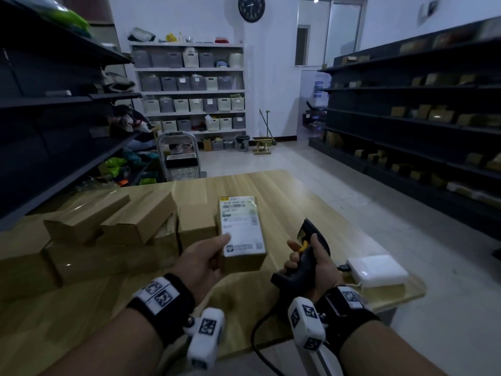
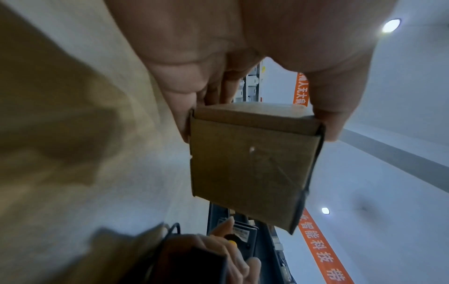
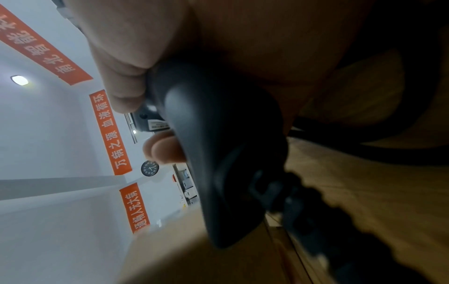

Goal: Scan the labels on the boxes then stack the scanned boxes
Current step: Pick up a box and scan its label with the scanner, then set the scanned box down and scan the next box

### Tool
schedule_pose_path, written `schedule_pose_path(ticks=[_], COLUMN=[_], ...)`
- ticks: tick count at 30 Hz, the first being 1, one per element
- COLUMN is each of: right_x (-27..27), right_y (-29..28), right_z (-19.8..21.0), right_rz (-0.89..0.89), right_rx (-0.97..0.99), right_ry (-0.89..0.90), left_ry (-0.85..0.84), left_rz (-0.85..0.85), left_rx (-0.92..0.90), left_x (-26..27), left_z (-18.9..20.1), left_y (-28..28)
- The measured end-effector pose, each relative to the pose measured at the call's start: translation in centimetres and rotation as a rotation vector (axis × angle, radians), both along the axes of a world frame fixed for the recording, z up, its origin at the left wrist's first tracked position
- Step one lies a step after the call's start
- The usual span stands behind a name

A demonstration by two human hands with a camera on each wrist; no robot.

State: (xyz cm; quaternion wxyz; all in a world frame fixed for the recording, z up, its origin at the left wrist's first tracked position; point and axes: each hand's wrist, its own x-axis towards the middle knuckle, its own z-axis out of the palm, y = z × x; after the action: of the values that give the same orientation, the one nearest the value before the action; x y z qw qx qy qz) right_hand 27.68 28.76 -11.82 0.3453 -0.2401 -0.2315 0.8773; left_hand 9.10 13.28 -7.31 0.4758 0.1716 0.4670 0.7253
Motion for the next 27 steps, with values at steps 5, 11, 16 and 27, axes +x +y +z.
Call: schedule_pose_path(ticks=[5,11,16,27], right_x=[0.2,-0.1,-0.4,0.0], right_y=[0.1,0.6,1.1,0.5], right_z=[0.1,-0.3,-1.4,-0.4], right_rz=[-0.026,0.004,0.059,0.066], right_rx=[-0.027,-0.084,-0.072,-0.078], right_ry=[0.004,0.059,0.089,0.053], left_ry=[0.078,0.149,0.286,0.362], left_rz=[0.014,-0.011,0.002,0.023], left_rx=[-0.197,-0.364,-0.454,-0.453], left_x=[0.3,-0.2,-0.5,-1.8], left_z=[0.5,0.0,-0.7,-1.8], left_y=[6.7,12.8,15.9,15.3])
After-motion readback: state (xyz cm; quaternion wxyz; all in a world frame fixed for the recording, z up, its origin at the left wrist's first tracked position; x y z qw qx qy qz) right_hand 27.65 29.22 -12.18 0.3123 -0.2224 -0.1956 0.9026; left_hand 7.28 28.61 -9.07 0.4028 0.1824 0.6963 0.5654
